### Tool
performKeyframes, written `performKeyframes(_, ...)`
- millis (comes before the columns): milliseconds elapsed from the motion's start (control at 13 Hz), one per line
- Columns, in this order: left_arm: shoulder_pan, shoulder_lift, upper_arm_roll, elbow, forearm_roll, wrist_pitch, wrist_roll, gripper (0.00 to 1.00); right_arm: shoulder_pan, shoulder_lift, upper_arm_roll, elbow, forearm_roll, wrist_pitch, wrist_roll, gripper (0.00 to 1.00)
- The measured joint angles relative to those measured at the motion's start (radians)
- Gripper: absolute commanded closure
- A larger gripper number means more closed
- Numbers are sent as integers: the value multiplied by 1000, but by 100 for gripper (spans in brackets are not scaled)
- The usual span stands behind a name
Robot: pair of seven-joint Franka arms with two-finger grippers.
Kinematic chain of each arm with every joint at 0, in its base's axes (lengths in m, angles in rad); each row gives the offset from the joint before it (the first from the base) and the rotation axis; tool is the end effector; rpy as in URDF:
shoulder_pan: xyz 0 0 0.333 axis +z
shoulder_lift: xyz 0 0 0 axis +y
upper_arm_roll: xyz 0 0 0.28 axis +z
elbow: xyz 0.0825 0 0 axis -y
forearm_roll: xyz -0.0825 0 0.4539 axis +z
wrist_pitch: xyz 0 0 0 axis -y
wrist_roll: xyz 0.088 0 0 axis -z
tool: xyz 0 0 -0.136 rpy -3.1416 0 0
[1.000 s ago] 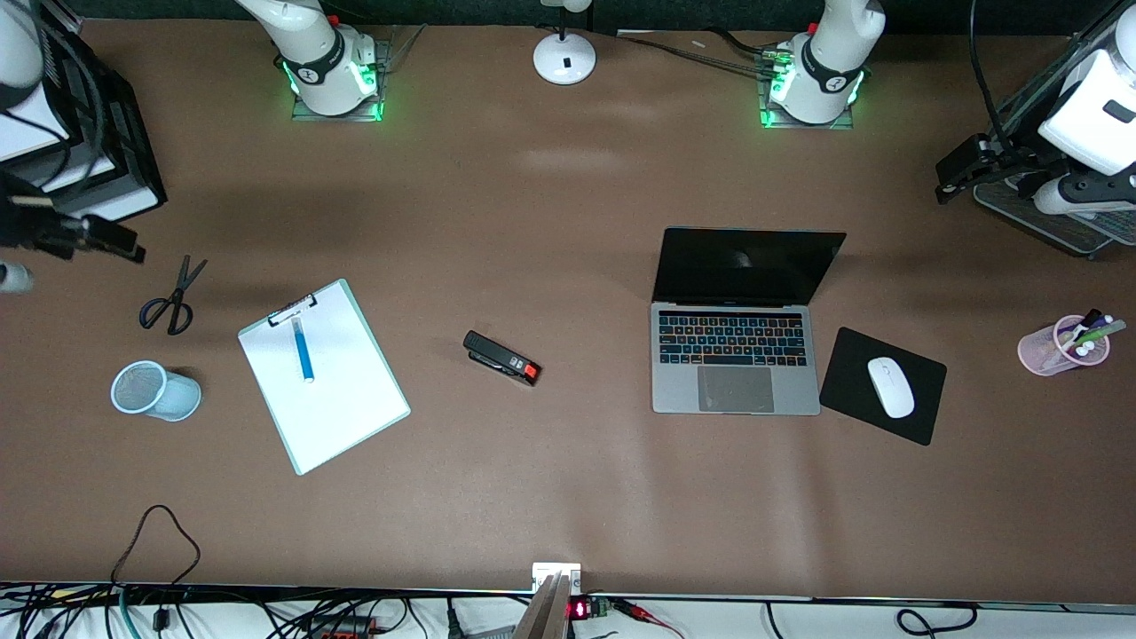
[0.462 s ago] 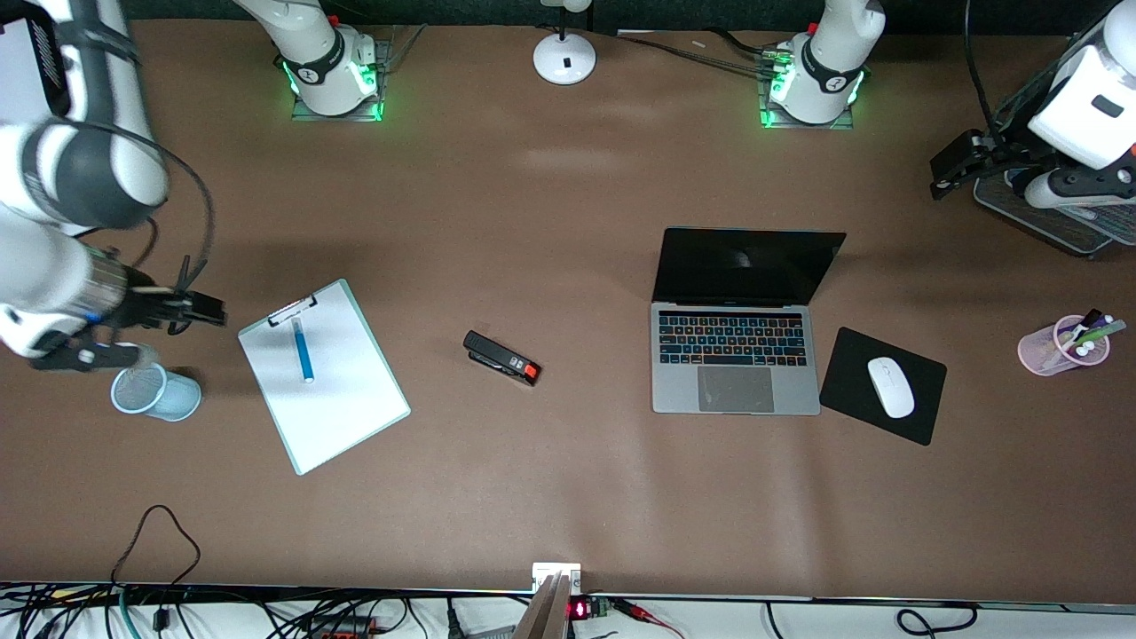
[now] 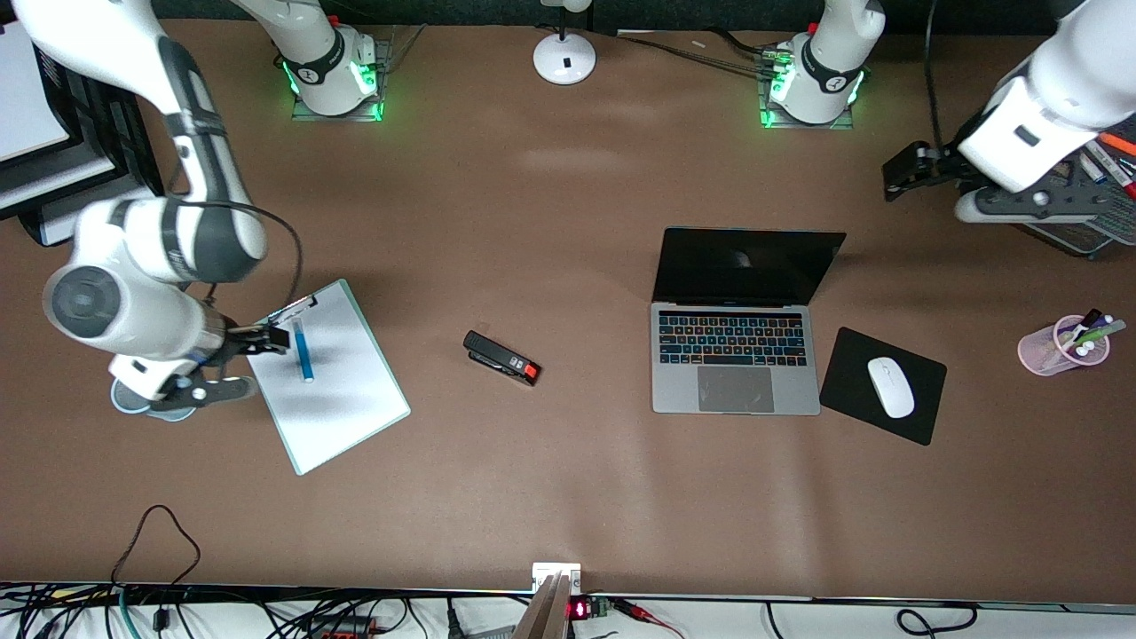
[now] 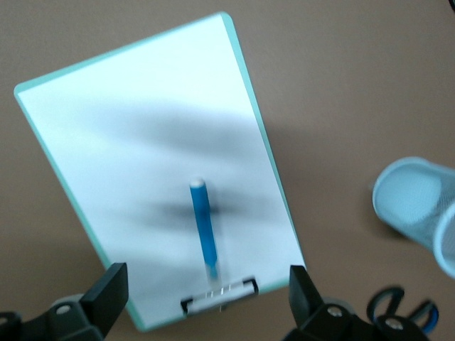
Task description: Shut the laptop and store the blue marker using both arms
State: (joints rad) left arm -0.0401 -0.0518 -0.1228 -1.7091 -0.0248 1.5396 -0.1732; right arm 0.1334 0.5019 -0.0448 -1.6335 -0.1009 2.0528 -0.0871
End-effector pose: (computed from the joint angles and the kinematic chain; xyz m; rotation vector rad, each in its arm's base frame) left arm 0.5901 -0.1015 0.5143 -3.1344 -0.0181 0.1875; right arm 0.7092 0.0565 0.2236 3.0096 0.3489 -0.1248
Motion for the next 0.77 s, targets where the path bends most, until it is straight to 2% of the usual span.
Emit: performKeyframes(769,-2,-26,-85,-213,-1,162,-20,0,-2,155,-8,-15,-2,220,-5,0)
